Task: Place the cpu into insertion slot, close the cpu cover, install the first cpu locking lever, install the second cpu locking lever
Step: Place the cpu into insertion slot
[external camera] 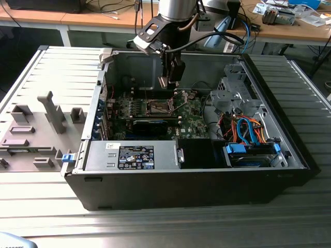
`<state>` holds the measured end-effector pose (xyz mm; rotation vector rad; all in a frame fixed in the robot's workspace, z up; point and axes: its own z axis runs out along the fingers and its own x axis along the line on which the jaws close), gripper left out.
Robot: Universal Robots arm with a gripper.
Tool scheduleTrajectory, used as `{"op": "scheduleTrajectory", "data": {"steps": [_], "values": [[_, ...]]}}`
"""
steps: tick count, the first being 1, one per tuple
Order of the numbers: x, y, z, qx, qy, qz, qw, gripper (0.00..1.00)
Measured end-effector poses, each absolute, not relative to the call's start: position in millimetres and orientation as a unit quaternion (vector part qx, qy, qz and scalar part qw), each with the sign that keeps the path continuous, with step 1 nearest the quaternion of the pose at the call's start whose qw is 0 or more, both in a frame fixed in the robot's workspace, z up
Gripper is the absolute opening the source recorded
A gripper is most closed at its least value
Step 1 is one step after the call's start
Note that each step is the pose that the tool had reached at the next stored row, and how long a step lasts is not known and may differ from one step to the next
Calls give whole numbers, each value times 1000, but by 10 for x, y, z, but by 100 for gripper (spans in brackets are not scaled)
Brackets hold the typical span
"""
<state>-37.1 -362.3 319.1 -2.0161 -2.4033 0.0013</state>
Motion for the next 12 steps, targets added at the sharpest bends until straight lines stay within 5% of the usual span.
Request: {"op": "scheduleTrajectory", "data": {"steps": [12], "values": [[-371,-3623,3187,-648,-761,0,2,54]]}}
